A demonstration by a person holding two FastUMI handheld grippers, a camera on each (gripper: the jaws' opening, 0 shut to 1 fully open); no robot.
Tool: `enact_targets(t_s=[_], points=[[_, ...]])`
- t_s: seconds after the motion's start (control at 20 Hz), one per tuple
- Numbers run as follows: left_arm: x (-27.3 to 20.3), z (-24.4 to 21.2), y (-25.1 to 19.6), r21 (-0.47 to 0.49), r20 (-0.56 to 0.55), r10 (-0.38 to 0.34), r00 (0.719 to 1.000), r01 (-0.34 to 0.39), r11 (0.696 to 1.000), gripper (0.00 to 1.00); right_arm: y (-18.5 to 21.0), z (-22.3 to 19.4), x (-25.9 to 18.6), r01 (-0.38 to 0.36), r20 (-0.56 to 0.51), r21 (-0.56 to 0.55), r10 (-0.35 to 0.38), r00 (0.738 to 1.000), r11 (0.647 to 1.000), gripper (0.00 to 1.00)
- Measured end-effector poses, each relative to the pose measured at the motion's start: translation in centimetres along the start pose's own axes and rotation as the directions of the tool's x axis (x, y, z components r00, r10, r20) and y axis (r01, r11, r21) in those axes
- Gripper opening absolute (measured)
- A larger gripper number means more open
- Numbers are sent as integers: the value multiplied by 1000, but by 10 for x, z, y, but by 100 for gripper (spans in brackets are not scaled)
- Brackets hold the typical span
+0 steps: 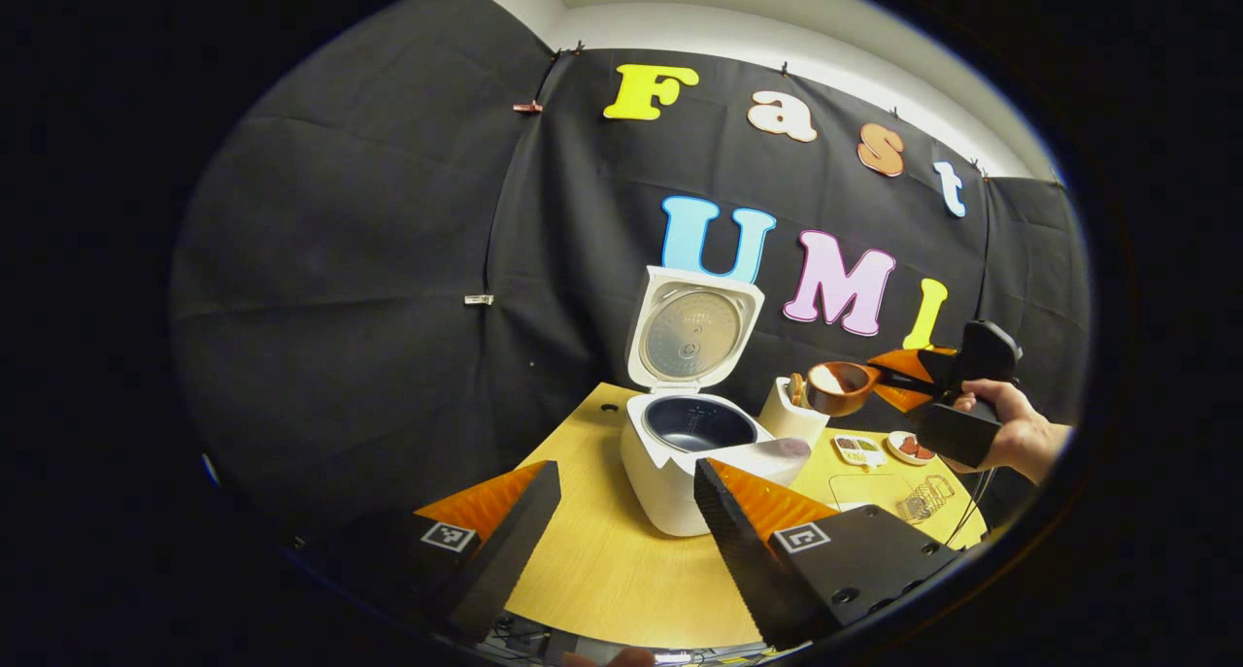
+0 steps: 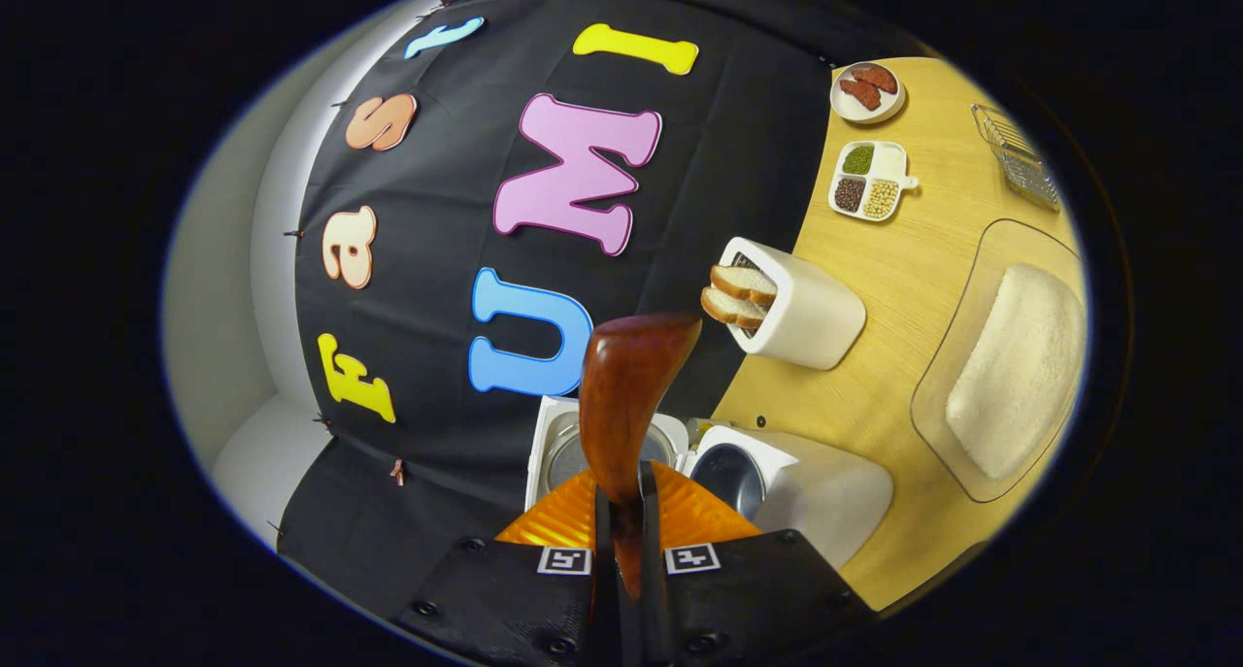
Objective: Close the left gripper, press the button to open the rice cooker; take a wooden spoon from the chopstick holder with the right hand, scoop a spoonful of rice and pour it into the rice cooker, then put the wooden spoon back into the chopstick holder.
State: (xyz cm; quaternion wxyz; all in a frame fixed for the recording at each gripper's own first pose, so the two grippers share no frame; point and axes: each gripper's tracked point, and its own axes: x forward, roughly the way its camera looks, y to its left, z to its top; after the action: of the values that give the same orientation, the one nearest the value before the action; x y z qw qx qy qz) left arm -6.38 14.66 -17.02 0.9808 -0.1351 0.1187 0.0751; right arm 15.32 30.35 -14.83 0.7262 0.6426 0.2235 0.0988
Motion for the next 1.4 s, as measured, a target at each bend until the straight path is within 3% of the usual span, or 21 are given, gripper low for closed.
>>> enact_targets(t_s=[0.15,0.4,0.6,0.95,1.1,1.4], points=[[3,-10,4,15,-14,3,1000,-2,1000,95,11,-21,29,-3,3,-52,3,1000,999,13],[6,-28,12,-7,-49,-1,999,1,1000,96,13,-48,82,35,8,-251,-34,999,967,13],[7,-44,24,-6,-78,21,997,-21,1000,95,-3,-59,118,74,16,-415,-74,997,907,13],[5,-67,48,-8,-123,65,990,-66,998,96,-55,-74,162,149,16,-597,-174,985,788,13],[6,-70,50,-16,-129,79,988,-82,996,96,-58,-85,171,141,9,-699,-188,982,701,13],[2,-73,55,-27,-135,96,986,-101,995,96,-36,-113,176,38,-22,-921,-151,988,388,13]])
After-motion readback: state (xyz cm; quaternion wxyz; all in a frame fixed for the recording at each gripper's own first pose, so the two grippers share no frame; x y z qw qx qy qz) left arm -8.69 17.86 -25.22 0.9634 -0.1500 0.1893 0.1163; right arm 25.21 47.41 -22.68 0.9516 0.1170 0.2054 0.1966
